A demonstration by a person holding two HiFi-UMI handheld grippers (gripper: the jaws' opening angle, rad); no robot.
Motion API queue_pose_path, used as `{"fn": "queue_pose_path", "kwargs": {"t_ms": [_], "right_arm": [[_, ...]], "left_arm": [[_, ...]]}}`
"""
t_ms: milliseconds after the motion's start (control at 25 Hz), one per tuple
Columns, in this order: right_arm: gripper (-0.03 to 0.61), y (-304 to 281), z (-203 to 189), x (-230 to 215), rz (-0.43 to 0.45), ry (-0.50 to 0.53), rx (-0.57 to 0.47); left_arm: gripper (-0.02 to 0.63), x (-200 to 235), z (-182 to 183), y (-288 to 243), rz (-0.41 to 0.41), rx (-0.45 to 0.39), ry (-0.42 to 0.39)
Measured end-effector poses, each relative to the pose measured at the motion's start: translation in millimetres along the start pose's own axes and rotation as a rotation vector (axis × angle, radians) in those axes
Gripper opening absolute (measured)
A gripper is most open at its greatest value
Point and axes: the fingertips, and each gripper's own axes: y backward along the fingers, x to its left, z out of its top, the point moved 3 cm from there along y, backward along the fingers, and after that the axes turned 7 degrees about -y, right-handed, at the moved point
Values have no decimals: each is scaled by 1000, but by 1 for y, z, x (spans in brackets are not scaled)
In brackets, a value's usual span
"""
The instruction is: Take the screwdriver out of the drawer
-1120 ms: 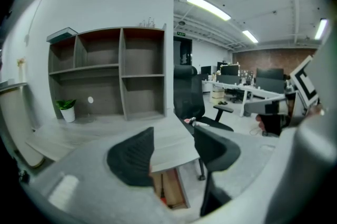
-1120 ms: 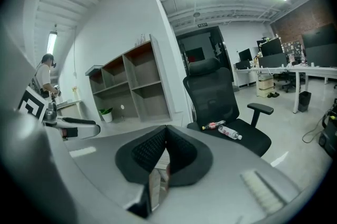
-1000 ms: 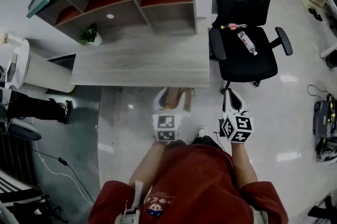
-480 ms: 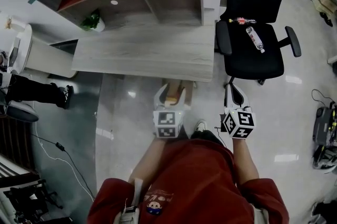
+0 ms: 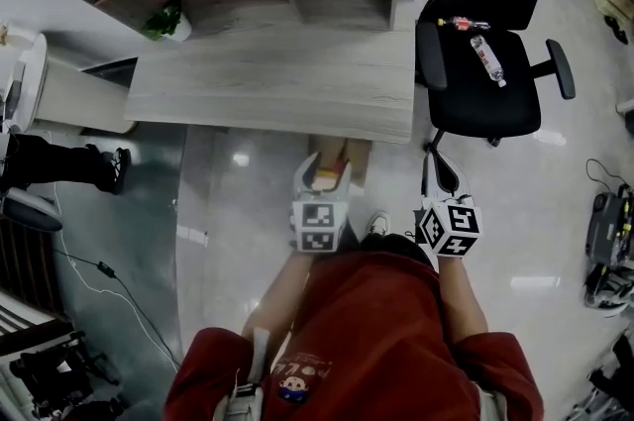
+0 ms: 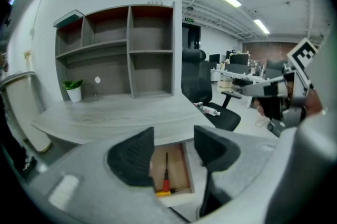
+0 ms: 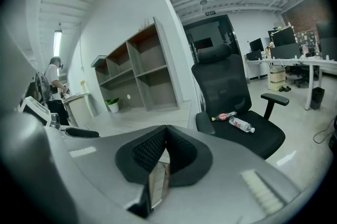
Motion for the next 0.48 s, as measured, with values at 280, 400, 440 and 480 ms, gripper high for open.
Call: {"fn": "queue_pose_path", "kwargs": {"t_ms": [280, 400, 440, 480], "right_arm": [[-2, -21, -14, 9, -15, -1, 40], [-2, -29, -25, 14, -14, 2, 64], [-2, -31, -29, 15, -12, 3, 73], [-2, -33, -33, 16, -11, 4, 83]], "left_arm": [[235, 12, -36, -24, -38, 75, -8], [235, 15, -55, -35, -65, 114, -2], [235, 15, -61, -40, -73, 127, -1], [235, 15, -68, -44, -80, 140, -2]]}}
